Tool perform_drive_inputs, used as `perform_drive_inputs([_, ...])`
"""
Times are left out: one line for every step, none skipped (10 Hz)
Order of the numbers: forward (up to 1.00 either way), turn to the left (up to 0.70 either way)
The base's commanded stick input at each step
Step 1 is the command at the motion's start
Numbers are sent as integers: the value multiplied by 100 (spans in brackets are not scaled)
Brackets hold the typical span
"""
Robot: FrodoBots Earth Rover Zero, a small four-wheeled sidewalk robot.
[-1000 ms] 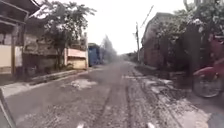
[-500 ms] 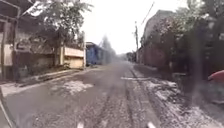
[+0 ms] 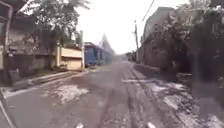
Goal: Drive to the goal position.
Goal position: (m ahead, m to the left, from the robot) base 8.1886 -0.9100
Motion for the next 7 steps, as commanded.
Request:
perform_drive_inputs([70, 1])
perform_drive_inputs([70, 1])
perform_drive_inputs([70, 1])
perform_drive_inputs([70, 1])
perform_drive_inputs([70, 1])
perform_drive_inputs([70, 1])
perform_drive_inputs([70, 1])
